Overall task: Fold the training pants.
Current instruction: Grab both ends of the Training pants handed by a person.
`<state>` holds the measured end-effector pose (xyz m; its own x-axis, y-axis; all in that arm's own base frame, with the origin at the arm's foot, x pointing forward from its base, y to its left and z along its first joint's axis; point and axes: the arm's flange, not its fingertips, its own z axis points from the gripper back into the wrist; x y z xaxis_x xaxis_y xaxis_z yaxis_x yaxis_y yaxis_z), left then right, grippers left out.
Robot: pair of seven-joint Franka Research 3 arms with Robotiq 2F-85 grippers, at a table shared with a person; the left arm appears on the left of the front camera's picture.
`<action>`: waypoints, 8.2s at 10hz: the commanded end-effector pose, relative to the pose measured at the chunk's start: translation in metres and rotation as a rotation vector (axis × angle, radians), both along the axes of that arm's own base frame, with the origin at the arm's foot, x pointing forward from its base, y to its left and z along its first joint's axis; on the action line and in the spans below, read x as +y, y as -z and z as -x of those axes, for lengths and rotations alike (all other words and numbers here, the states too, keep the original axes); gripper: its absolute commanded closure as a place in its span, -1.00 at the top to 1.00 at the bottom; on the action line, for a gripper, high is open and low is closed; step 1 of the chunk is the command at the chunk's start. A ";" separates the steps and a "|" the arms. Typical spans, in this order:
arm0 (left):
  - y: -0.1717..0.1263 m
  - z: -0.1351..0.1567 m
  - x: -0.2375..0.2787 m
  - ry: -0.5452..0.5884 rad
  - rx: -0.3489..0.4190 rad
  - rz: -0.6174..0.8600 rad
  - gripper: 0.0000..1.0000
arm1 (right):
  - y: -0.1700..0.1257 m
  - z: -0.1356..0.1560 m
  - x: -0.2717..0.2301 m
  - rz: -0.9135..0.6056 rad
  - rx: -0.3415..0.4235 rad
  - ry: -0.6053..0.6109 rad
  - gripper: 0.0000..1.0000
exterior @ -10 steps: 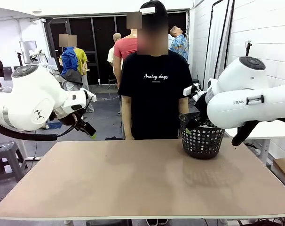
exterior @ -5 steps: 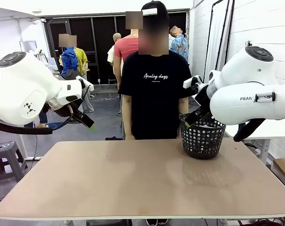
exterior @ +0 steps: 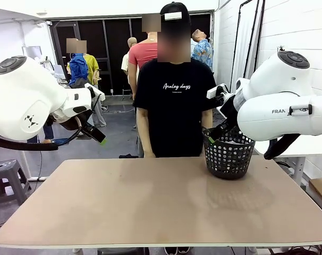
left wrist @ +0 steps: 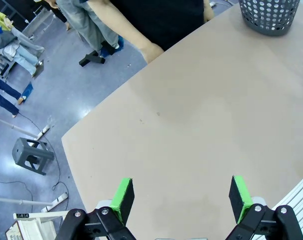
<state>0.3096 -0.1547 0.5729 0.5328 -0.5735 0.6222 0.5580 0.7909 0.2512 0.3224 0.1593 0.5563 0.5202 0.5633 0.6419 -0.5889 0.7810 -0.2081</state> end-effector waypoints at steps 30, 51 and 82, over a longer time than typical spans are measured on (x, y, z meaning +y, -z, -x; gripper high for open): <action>0.000 0.000 0.000 0.001 0.000 0.000 1.00 | 0.001 -0.001 0.000 0.000 0.003 -0.001 1.00; 0.000 0.000 0.000 0.001 0.000 0.000 1.00 | 0.001 -0.001 0.000 0.000 0.003 -0.001 1.00; 0.000 0.000 0.000 0.001 0.000 0.000 1.00 | 0.001 -0.001 0.000 0.000 0.003 -0.001 1.00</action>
